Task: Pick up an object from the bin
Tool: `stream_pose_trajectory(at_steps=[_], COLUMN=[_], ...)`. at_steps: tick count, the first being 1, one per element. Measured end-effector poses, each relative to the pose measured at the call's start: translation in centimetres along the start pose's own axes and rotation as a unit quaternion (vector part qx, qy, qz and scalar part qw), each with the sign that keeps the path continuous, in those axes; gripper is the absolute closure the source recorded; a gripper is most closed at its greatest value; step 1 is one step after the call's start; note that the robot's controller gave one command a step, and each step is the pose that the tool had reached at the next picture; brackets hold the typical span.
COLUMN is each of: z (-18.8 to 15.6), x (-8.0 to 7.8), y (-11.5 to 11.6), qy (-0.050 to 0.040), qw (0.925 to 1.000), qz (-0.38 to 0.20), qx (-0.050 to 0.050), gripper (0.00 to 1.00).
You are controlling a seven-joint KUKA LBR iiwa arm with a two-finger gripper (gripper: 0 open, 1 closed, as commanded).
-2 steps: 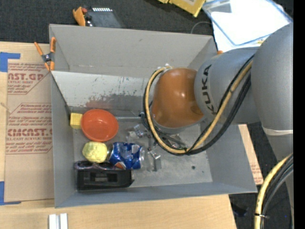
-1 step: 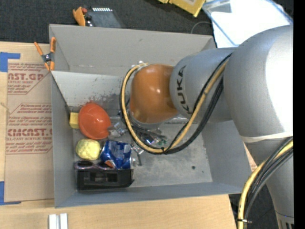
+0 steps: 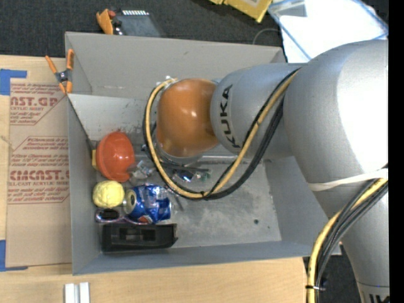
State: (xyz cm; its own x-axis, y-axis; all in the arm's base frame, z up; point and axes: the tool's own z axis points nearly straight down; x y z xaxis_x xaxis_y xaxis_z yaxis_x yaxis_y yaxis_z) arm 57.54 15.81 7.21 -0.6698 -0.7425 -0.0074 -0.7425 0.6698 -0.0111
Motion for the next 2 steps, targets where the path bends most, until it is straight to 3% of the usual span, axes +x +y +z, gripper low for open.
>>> stream_pose_trajectory(at_steps=[1,2], z=[-0.1,-0.2], x=[-1.2,-4.0], y=[3.8,2.7], qy=[-0.004,-0.0019], qw=[1.0,0.9982], qz=[-0.001,-0.06], qx=[0.003,0.002], gripper=[0.0,0.0])
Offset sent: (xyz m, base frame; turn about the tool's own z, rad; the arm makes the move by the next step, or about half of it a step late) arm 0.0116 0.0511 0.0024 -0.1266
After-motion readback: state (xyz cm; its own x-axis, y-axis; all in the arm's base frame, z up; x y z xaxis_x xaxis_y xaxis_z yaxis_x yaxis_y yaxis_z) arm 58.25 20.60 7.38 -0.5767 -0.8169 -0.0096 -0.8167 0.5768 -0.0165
